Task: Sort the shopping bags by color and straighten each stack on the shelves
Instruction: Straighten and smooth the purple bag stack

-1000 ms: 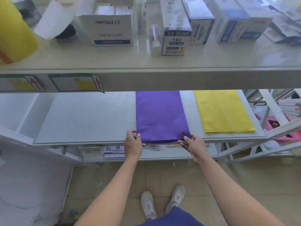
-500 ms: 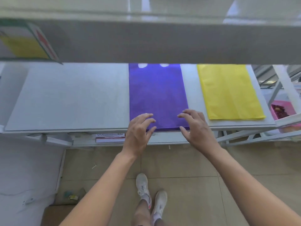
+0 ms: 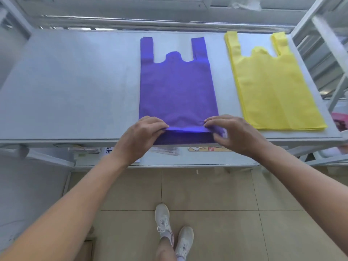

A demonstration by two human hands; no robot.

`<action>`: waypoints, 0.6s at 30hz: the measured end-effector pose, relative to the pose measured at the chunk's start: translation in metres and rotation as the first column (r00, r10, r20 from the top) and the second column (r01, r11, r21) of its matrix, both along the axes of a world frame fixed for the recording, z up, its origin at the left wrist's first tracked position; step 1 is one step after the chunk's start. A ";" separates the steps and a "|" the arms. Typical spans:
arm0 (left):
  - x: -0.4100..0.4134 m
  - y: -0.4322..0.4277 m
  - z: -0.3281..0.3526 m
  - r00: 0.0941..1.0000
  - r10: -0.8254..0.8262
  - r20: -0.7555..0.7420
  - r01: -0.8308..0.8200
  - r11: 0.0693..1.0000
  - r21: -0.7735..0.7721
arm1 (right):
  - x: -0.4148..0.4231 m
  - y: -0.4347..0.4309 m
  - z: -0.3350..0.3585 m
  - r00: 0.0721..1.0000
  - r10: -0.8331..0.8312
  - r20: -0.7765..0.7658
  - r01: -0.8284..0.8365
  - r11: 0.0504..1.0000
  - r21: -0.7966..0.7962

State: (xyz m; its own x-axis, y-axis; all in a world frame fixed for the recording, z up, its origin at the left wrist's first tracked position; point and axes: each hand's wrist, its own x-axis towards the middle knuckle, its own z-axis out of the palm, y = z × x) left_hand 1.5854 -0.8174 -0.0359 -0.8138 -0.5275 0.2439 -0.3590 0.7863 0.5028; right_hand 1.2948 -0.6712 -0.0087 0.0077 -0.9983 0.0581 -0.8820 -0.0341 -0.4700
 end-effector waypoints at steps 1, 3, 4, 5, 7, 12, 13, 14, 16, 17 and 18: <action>0.000 -0.001 0.002 1.000 0.017 -0.010 -0.017 0.999 0.038 | -0.001 -0.001 0.002 0.996 -0.065 0.066 0.066 0.998 -0.012; -0.001 -0.002 0.007 0.999 0.036 -0.013 -0.035 0.997 0.067 | -0.002 -0.002 0.004 0.971 -0.175 0.165 0.178 0.984 -0.003; -0.002 -0.003 0.009 0.999 0.035 -0.004 -0.035 0.998 0.060 | -0.002 -0.003 0.004 0.961 -0.198 0.195 0.200 0.980 0.007; -0.002 -0.003 0.012 1.000 0.022 0.016 -0.023 0.999 0.042 | -0.001 -0.003 0.003 0.953 -0.208 0.220 0.211 0.977 0.014; 0.000 -0.005 0.014 0.997 -0.021 0.077 0.020 1.000 0.012 | -0.001 -0.004 0.000 0.940 -0.222 0.261 0.225 0.974 0.015; 0.007 -0.006 0.018 0.998 0.061 0.002 -0.061 0.998 -0.005 | -0.005 -0.008 0.001 0.847 -0.294 0.442 0.285 0.954 0.089; 0.008 -0.005 0.018 0.994 0.111 -0.020 -0.111 0.994 -0.005 | -0.006 -0.008 0.002 0.825 -0.307 0.475 0.293 0.950 0.105; 0.010 -0.004 0.017 0.987 0.155 -0.037 -0.155 0.988 0.004 | -0.008 -0.008 0.001 0.809 -0.318 0.494 0.301 0.947 0.117; 0.012 -0.002 0.016 0.974 0.218 -0.061 -0.214 0.975 0.060 | -0.011 -0.008 -0.002 0.781 -0.341 0.523 0.320 0.938 0.133; 0.012 -0.001 0.016 0.969 0.238 -0.068 -0.231 0.969 0.093 | -0.012 -0.008 -0.003 0.759 -0.353 0.547 0.331 0.933 0.142; 0.012 -0.001 0.015 0.965 0.253 -0.074 -0.243 0.963 0.120 | -0.013 -0.008 -0.004 0.732 -0.363 0.577 0.343 0.928 0.148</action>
